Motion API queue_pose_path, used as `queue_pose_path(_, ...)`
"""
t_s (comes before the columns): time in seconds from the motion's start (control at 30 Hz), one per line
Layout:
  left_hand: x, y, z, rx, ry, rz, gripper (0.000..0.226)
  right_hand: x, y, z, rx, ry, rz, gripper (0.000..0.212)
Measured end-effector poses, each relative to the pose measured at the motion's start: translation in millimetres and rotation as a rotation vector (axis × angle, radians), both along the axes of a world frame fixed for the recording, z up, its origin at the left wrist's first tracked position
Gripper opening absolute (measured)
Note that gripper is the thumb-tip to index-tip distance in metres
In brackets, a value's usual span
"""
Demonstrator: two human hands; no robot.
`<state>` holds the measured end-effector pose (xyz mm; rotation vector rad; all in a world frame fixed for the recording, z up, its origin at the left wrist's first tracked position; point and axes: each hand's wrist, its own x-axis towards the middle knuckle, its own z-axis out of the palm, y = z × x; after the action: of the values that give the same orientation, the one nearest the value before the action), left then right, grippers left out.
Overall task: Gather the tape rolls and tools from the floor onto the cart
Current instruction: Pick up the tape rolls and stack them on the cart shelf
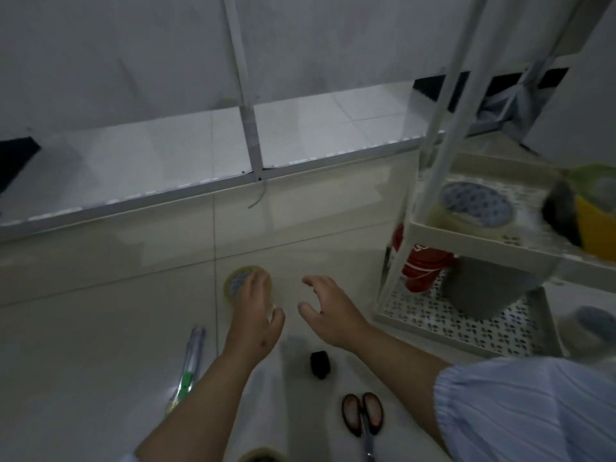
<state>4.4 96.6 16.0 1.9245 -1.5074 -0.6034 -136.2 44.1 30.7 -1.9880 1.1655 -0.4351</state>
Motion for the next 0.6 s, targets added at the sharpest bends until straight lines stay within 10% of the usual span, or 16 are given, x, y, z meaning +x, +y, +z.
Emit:
queue_pose_path(0.3,66,-19,-57,0.21,0.056,0.144,0.08,68,-7,-39,0.24,0.002,-0.087,0.058)
queue_pose_path(0.47,88,-31,-88,0.175,0.393,0.225,0.065,79,-6,-49,0.415,-0.099,-0.153,0.049)
queue_pose_path(0.6,73,-26,-65,0.27,0.475,0.336,0.099,85,-6,-56,0.593,-0.257,-0.172,0.053)
